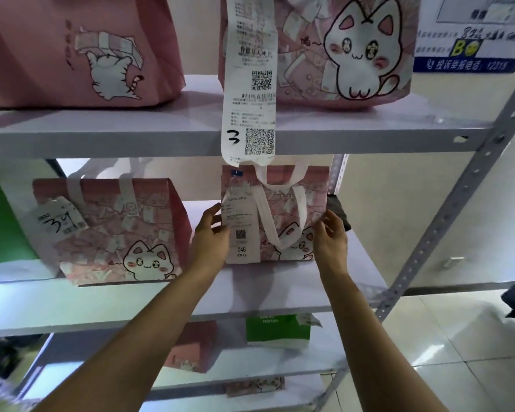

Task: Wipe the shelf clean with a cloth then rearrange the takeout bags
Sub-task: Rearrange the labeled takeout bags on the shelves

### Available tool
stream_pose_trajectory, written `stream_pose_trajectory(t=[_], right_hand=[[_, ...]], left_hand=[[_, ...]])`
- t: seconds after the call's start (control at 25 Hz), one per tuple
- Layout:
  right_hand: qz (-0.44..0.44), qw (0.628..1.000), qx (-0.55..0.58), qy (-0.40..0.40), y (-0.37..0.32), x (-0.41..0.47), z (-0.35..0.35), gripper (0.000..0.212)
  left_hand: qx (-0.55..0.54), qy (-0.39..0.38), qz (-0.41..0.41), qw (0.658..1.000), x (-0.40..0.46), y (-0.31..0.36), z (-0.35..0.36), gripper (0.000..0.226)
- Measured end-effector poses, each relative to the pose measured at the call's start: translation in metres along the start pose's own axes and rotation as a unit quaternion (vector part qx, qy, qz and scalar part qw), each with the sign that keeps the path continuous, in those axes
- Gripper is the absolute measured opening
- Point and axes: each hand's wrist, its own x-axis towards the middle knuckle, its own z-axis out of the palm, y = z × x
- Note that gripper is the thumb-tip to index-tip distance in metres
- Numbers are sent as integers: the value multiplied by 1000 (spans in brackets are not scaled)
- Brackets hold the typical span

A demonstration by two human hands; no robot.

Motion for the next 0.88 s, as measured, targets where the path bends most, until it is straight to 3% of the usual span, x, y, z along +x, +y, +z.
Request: stream_pose_trajectory(t=[0.12,0.36,0.64,0.76,0.88], right_hand=[[-9,1000,-12,12,0,1,-3,44],[-12,999,-18,36,-10,-1,-3,62],[-52,994,-7,93,-17,-63,27,27],[-71,996,-16,53,-17,-103,54,22],[-71,997,-22,-20,-11,-132,88,21]], left_hand=[[-8,-6,5,1000,0,0,-3,38],[-40,-23,2,999,-2,15,-18,43],[-8,-66,49,997,-22,2,-65,32],[1,-77,56,995,-33,-24,-106,28],[-25,14,53,998,-36,-52,-150,24]])
